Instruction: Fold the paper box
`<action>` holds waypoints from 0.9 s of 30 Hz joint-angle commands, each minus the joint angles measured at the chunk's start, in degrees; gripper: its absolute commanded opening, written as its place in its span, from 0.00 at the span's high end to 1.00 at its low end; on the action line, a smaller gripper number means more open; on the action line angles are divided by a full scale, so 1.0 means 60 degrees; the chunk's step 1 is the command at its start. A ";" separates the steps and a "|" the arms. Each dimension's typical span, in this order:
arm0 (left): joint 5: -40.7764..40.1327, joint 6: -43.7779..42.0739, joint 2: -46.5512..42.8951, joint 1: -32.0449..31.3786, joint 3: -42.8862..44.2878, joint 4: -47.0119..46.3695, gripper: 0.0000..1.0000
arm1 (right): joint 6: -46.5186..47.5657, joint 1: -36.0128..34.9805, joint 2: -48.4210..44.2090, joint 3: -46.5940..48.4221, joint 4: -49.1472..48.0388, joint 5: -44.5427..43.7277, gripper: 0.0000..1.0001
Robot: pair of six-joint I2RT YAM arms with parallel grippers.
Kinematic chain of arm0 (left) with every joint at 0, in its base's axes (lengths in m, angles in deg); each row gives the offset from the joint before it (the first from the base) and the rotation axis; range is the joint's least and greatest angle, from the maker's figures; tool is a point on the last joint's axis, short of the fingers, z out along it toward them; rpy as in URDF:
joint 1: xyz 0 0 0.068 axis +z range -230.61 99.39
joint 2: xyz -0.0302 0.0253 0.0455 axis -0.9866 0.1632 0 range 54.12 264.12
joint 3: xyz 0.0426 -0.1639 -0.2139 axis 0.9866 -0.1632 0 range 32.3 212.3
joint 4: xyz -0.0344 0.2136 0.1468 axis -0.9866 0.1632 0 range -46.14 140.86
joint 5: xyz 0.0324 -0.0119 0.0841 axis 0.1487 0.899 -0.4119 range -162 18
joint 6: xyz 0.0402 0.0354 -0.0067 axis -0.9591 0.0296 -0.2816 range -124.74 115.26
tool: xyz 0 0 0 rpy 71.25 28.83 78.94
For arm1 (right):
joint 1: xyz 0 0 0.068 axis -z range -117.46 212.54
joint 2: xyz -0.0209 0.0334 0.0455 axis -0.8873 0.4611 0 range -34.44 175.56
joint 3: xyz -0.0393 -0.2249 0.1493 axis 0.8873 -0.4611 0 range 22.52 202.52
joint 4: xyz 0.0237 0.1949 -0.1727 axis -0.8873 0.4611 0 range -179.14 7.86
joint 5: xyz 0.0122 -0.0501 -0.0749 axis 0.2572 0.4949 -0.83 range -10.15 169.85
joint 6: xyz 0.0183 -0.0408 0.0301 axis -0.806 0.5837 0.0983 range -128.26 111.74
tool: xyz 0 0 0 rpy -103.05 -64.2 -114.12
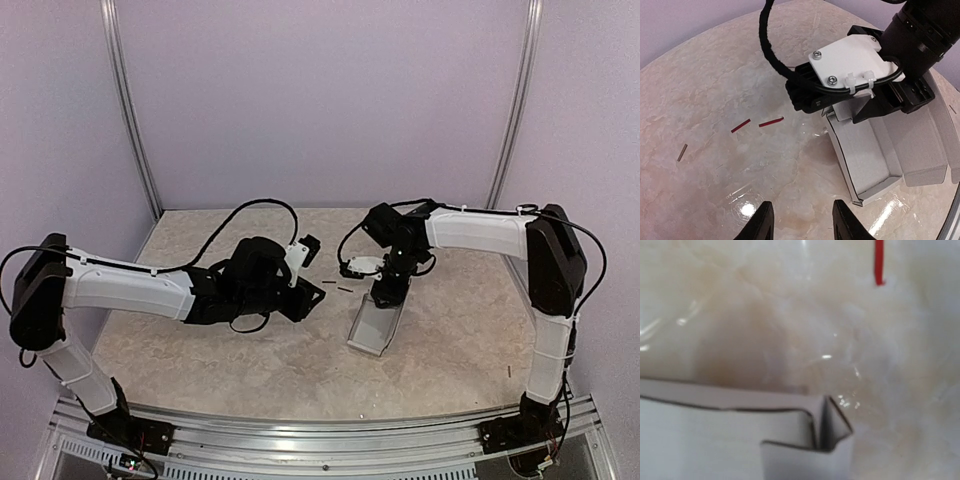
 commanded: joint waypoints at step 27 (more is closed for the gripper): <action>0.2918 0.1681 0.2104 0.0498 0.1332 -0.0333 0.60 | -0.0280 0.0967 -0.0209 0.0477 0.0180 0.0926 0.76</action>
